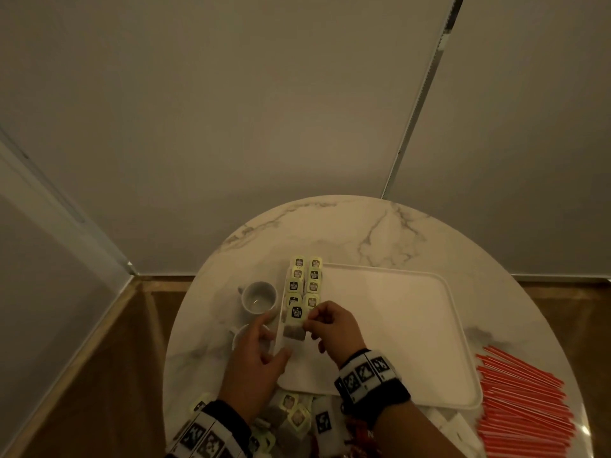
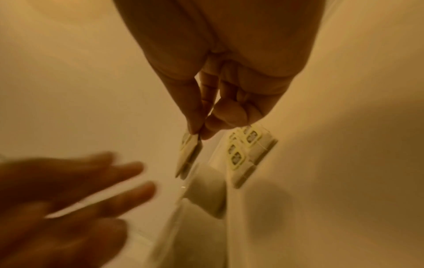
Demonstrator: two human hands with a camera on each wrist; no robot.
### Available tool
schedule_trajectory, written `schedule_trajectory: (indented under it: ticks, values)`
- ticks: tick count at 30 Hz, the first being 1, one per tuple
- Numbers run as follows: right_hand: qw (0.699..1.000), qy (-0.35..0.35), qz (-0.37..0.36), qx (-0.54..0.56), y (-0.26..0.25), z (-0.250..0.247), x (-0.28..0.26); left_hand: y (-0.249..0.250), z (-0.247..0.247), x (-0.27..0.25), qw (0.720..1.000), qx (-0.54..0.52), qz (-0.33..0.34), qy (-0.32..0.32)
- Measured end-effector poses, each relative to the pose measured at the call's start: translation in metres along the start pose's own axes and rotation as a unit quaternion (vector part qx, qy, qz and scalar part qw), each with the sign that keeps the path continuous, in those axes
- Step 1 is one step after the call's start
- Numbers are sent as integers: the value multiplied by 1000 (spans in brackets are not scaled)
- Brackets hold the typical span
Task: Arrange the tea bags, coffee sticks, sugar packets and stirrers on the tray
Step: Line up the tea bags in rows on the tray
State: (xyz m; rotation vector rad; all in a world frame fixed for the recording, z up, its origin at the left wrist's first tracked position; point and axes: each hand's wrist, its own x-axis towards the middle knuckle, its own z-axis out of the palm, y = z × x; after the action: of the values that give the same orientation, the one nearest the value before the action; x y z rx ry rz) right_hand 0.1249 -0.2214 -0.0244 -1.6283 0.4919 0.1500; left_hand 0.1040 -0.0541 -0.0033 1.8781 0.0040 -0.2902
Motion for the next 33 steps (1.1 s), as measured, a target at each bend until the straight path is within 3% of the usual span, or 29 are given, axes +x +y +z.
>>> schedule_trajectory:
  ticks: [2,11,33]
  values:
    - [998,6,16,-53,6,4,15,-6,0,-2,1000,7,21,18]
    - [962,25,20,-270,16,28,43,-12,0,-15,998,30,29,-55]
    - [943,41,5,-329,17,33,43,-12,-6,-16,998,0,2,-62]
